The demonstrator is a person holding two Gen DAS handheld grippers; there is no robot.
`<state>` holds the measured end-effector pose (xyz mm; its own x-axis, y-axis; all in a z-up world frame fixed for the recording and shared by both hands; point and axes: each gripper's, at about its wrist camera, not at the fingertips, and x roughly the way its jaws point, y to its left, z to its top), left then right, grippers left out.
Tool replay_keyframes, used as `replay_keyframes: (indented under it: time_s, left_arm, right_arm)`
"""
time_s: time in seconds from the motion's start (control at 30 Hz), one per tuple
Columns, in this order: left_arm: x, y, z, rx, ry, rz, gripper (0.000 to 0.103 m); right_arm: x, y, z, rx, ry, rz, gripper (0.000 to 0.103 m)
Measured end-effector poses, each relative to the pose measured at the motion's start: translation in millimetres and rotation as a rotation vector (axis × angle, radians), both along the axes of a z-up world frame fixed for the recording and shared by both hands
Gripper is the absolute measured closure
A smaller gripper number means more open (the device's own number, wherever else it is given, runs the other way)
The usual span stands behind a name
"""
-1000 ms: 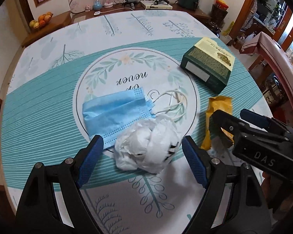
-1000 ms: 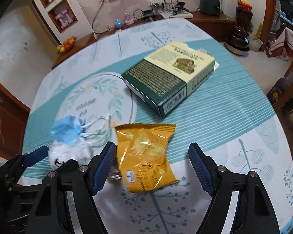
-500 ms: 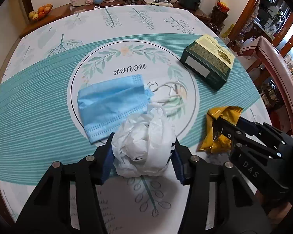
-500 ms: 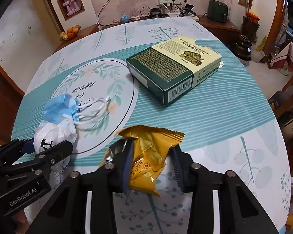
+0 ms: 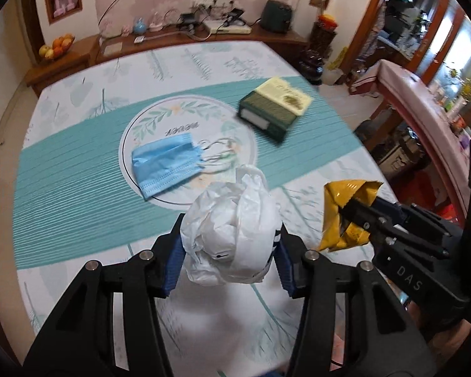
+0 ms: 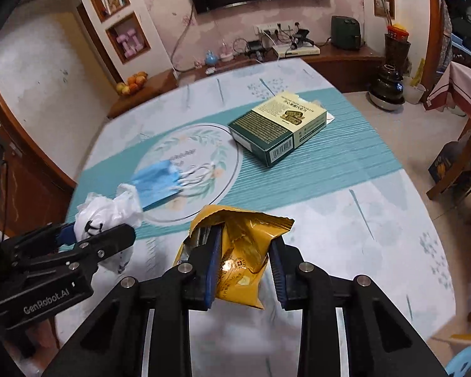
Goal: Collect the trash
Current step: 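Carry the white bag and yellow packet down over the trash bin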
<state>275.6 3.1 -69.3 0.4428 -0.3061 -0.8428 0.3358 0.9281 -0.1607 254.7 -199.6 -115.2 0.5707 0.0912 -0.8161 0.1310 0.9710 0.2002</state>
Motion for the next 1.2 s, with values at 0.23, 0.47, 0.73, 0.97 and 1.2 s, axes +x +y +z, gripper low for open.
replay_keyframes:
  time_s: [0.23, 0.47, 0.73, 0.97, 1.2]
  left_arm:
    - [-80, -5, 40, -0.053, -0.045, -0.093, 0.056]
    - [-160, -13, 41, -0.073, -0.058, -0.175, 0.056]
    - [-244, -29, 3, -0.027, -0.11, -0.283, 0.056]
    - [-279, -44, -57, -0.005, -0.071, -0.344, 0.056]
    - [-281, -50, -118, 0.022, -0.029, -0.343, 0.056]
  right_arm:
    - [-91, 5, 42, 0.046, -0.06, 0.002, 0.075]
    - [-188, 9, 59, 0.086, -0.084, -0.015, 0.075]
    - [-274, 15, 20, 0.105, -0.079, -0.07, 0.075]
    - [-313, 8, -49, 0.131, -0.007, -0.132, 0.075]
    - [-325, -4, -117, 0.111, 0.06, -0.159, 0.075]
